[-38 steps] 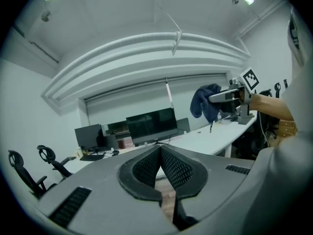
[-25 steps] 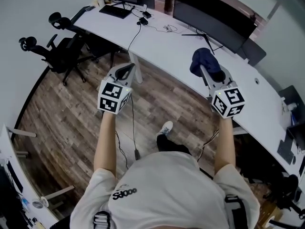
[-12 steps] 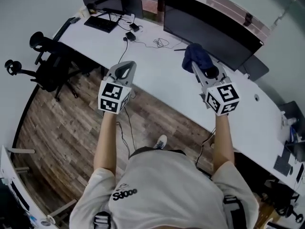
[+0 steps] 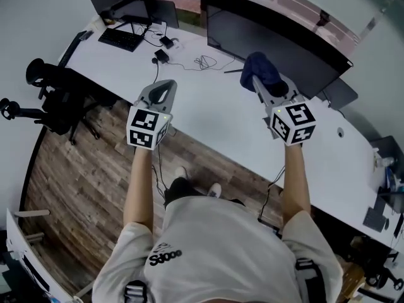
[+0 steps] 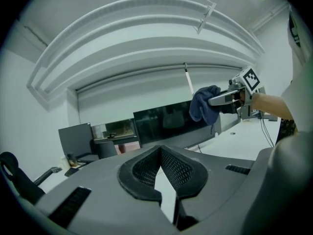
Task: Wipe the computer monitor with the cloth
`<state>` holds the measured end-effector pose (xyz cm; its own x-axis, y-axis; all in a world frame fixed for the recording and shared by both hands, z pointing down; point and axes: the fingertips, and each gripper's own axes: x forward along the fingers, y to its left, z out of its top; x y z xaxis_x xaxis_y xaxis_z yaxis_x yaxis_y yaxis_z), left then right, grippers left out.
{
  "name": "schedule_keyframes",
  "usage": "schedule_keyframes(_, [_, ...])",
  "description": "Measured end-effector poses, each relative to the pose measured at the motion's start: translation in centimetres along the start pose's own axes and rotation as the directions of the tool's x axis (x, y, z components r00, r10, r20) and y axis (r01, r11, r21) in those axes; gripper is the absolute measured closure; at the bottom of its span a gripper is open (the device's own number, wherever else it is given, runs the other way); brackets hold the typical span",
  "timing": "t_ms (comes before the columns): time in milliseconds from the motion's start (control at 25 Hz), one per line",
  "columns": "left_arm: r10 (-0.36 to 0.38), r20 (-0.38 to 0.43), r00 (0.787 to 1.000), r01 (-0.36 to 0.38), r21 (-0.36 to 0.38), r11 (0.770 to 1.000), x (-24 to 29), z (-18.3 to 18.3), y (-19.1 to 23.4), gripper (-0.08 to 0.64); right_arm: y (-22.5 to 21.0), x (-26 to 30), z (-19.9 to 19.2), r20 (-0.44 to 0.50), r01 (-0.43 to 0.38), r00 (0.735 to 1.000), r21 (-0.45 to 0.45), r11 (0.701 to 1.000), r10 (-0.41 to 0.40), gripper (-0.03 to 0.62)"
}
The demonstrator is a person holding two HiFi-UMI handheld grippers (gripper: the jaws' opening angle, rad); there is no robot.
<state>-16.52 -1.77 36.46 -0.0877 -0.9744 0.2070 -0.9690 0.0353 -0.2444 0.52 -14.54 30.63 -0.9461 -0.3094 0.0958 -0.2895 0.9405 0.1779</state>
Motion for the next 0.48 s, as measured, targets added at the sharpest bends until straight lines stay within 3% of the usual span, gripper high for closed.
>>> schedule_keyframes(280, [-0.043, 0.009, 0.999, 0.043, -0.009, 0.999, 6.3, -0.6, 5.2, 0.543, -4.0, 6.8, -0.1, -0.016, 0.063, 0.998, 0.052, 0.997, -0.063, 0.503])
schedule_keyframes(480, [-0.079, 0.045, 0.996, 0.079, 0.002, 0.997, 11.6, 0.3, 10.9, 0.543, -6.4, 13.5, 2.4, -0.004, 0.106, 0.994, 0.048, 0.993, -0.106, 0.503])
